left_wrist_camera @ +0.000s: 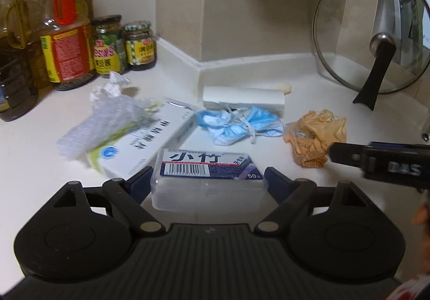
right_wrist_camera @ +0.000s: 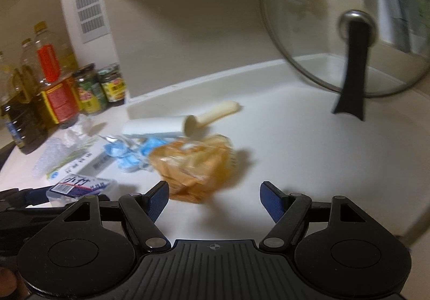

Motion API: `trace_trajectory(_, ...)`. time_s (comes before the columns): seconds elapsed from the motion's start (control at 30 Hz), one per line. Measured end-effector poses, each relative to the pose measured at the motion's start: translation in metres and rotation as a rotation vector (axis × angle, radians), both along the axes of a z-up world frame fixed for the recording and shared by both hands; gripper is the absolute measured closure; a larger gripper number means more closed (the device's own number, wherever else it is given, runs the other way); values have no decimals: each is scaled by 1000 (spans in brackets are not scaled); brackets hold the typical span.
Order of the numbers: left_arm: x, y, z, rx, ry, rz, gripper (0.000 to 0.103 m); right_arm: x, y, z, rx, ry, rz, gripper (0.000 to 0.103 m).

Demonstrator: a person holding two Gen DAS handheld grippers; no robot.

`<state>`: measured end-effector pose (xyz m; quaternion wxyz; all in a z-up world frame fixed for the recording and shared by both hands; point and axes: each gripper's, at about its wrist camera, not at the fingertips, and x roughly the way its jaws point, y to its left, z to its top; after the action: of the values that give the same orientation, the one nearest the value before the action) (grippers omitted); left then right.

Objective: Collect trash

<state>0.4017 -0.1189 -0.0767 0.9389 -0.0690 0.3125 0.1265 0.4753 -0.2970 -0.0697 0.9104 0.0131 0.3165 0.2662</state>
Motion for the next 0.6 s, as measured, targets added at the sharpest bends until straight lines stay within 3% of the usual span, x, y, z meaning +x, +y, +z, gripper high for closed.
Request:
trace_trajectory(0.47,-29,21,19,-21,-37,4,17,12,35,-10,-9,-28,-9,30)
trace_trajectory(0.53,-31,22,20,-26,-41,0,17,11,35,-9,-14,-30,-9,52)
trace_trajectory(0.6,-33,23,20,-32,-44,-2,17,9,35,-9,-29,-35,-16,57)
